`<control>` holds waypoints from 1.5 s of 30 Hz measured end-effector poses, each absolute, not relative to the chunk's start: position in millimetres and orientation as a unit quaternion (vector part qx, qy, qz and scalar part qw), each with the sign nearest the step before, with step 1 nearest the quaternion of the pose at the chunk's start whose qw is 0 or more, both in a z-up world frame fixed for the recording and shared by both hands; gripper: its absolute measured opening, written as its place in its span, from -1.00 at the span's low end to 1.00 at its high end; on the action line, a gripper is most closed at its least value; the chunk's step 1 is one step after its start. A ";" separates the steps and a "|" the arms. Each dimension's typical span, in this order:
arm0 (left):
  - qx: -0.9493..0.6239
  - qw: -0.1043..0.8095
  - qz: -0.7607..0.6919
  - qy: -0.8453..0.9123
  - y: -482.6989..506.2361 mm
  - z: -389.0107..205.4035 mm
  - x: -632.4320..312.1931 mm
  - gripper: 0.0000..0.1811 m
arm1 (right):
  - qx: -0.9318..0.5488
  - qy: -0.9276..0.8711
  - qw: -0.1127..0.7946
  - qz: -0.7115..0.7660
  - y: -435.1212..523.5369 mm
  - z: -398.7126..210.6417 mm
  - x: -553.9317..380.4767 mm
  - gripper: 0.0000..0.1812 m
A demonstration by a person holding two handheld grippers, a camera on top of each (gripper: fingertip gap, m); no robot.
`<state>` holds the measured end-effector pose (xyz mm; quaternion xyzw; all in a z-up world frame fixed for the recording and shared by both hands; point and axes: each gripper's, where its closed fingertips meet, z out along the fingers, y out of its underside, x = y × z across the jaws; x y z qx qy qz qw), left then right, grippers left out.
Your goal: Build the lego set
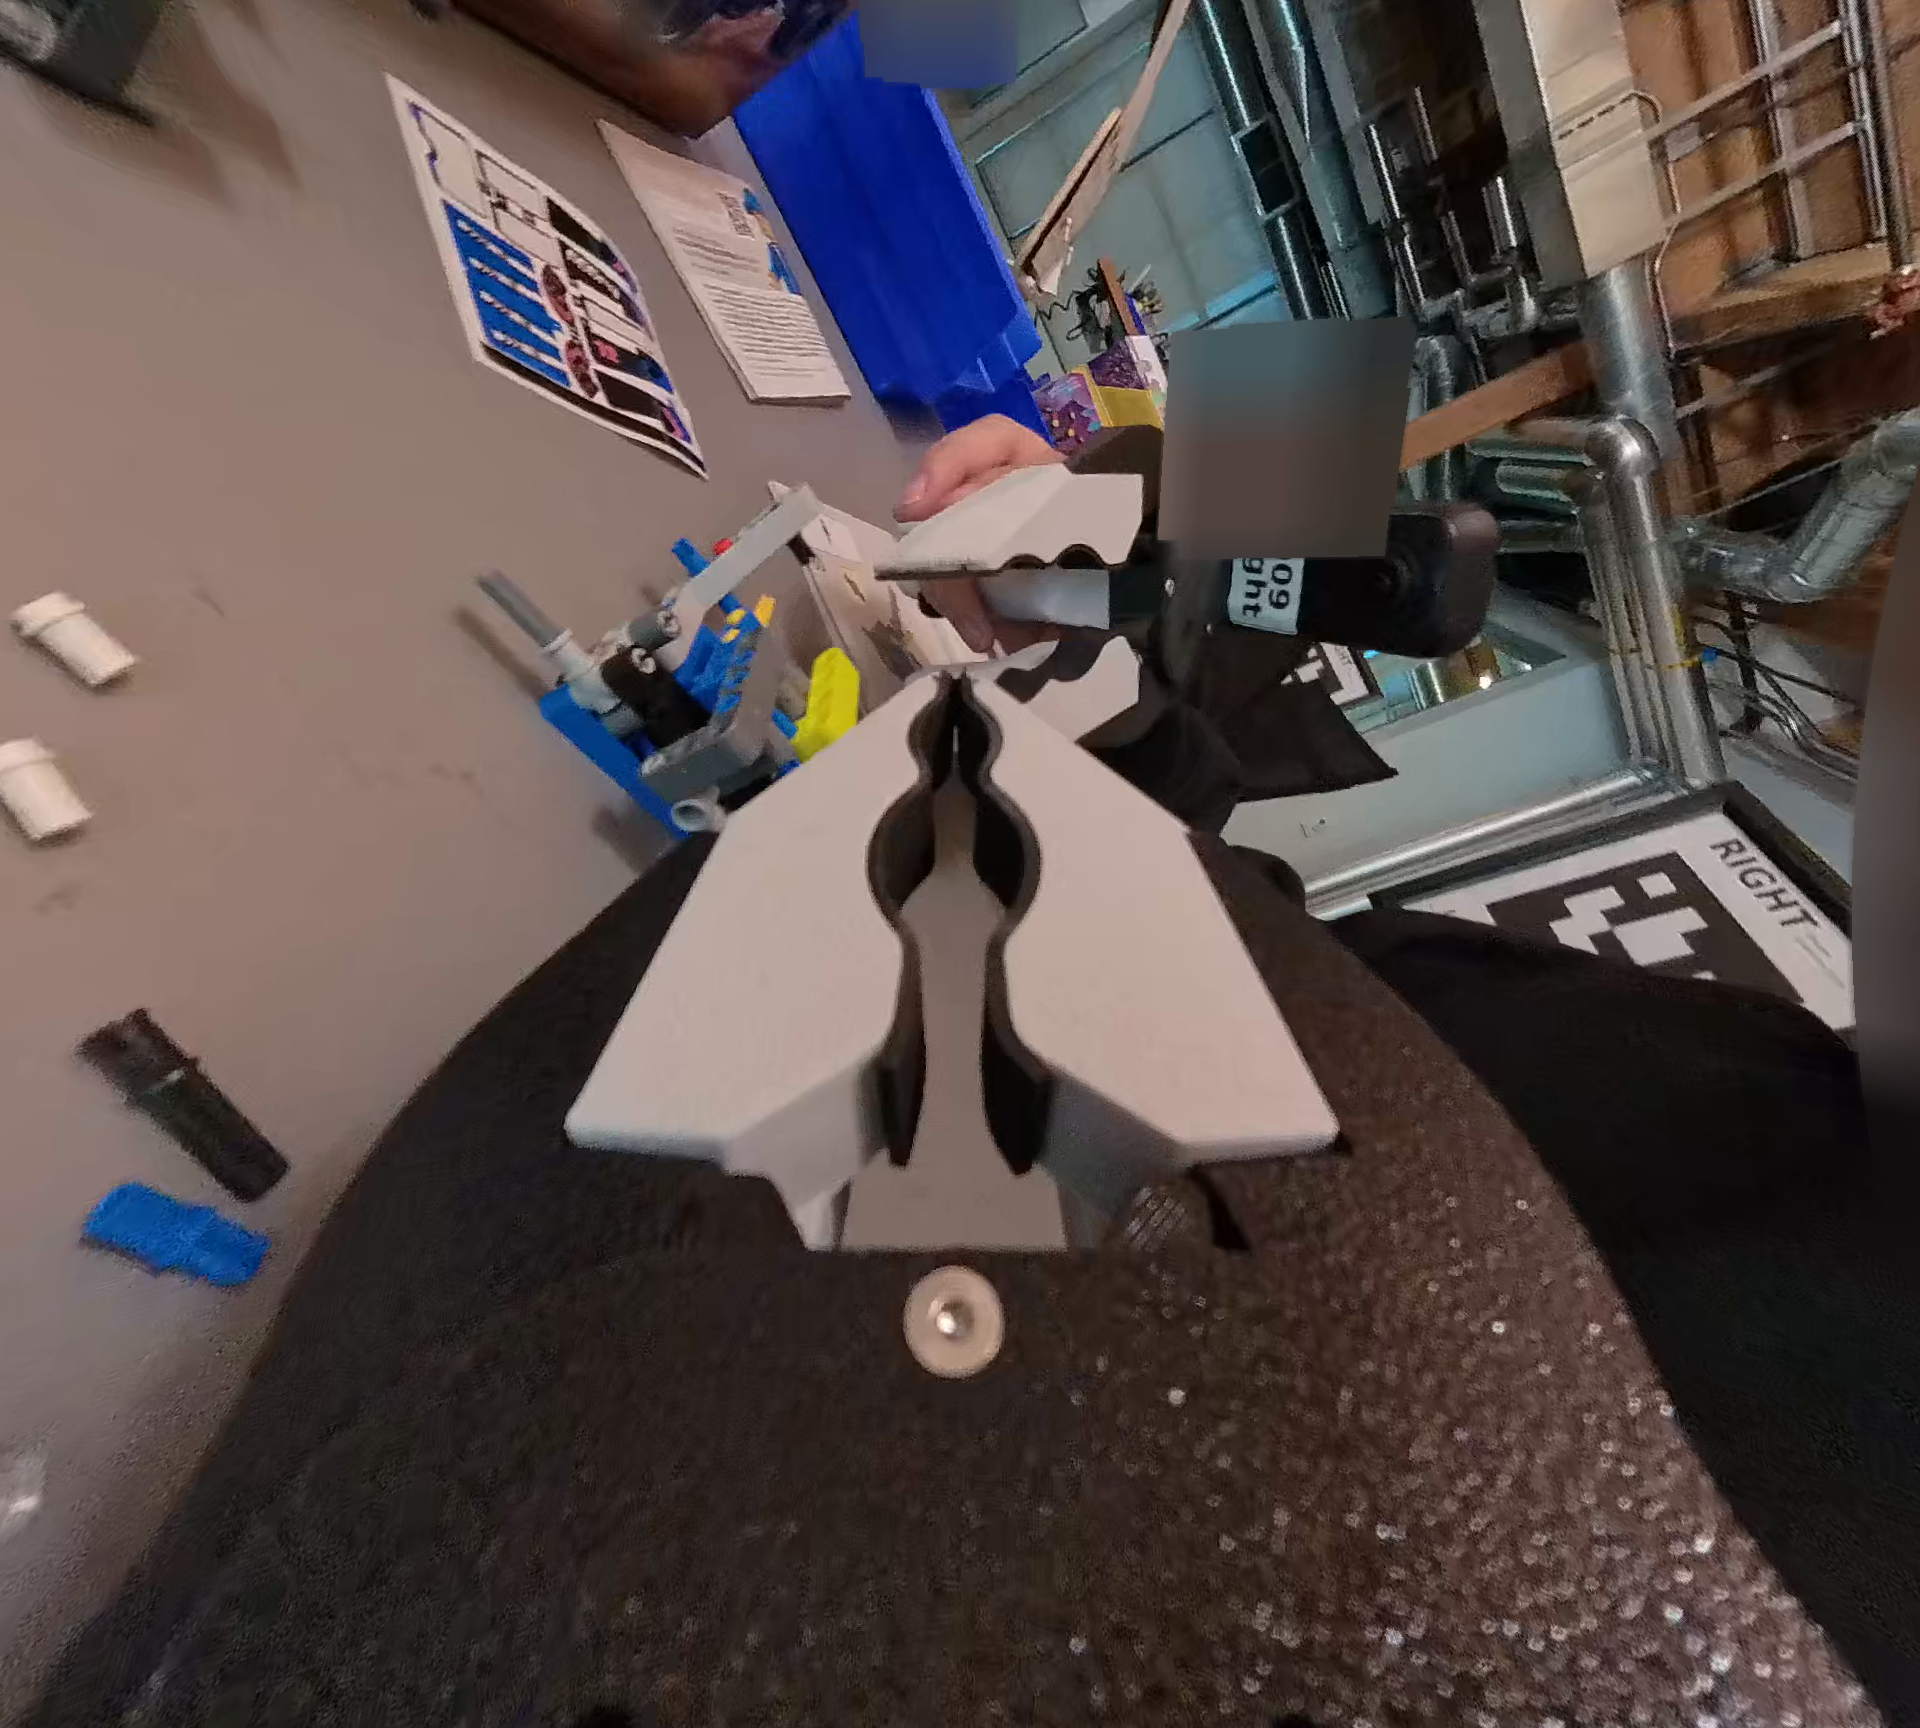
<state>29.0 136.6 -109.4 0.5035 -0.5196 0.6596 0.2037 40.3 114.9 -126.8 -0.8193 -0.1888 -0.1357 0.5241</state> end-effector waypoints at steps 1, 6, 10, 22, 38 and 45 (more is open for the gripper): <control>0.508 0.203 0.660 -0.515 137.1 -110.8 30.5 -1.00 | -0.822 -0.193 0.521 -0.128 116.3 -129.5 39.3 -0.64; 0.515 0.205 0.669 -0.495 140.5 -114.2 35.3 -1.00 | -0.824 -0.184 0.522 -0.120 123.3 -135.5 41.2 -0.70; 0.503 0.203 0.682 -0.490 144.1 -114.7 37.6 -1.00 | -0.828 -0.172 0.521 -0.113 125.1 -138.5 36.6 -0.71; 0.455 0.203 0.699 -0.513 137.8 -108.6 32.7 -1.00 | -0.824 -0.132 0.531 -0.147 122.8 -141.7 39.8 -0.69; 0.459 0.205 0.694 -0.516 138.6 -112.0 34.0 -1.00 | -0.828 -0.135 0.524 -0.149 121.1 -143.7 37.0 -0.80; 0.442 0.169 0.674 -0.568 136.4 -103.8 28.5 -1.00 | -0.814 -0.123 0.548 -0.147 112.2 -116.1 38.6 -0.70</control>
